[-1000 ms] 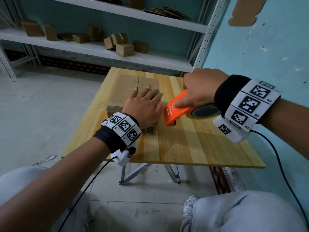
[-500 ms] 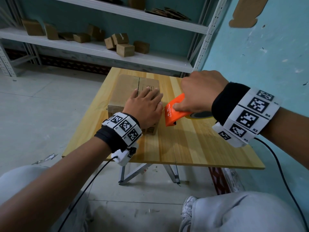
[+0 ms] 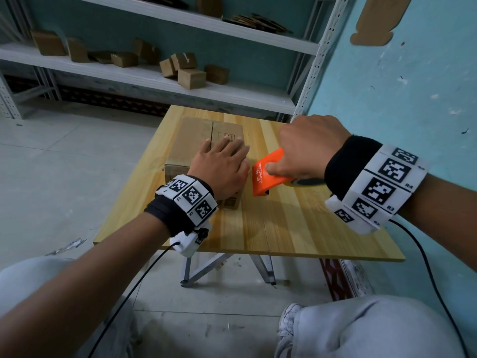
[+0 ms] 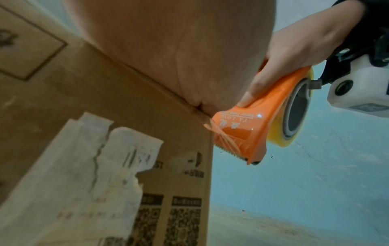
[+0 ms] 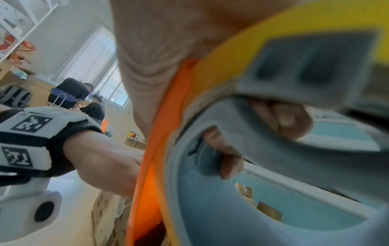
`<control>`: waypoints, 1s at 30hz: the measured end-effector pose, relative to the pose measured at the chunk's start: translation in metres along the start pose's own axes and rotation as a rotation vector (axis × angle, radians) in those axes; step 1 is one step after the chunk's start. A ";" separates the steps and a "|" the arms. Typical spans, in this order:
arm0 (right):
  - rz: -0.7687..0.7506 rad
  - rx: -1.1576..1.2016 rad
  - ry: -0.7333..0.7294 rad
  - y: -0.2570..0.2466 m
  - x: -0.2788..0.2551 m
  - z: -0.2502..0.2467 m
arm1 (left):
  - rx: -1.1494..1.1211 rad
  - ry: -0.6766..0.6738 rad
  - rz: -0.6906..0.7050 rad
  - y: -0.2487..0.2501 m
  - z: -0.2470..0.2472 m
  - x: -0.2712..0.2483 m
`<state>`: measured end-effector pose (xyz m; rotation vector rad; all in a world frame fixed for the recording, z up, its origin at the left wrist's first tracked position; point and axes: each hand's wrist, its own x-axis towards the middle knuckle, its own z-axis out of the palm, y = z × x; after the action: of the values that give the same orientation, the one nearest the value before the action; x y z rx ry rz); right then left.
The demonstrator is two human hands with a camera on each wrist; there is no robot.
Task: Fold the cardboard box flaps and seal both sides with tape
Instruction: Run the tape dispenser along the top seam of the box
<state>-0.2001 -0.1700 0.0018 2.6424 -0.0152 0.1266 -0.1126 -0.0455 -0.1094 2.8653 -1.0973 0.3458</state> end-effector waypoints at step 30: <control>-0.051 0.150 -0.178 0.008 0.039 -0.002 | -0.005 0.007 -0.003 0.001 0.002 0.001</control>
<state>-0.1620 -0.1758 0.0105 2.7925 0.0026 -0.1294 -0.1120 -0.0472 -0.1110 2.8590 -1.0905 0.3523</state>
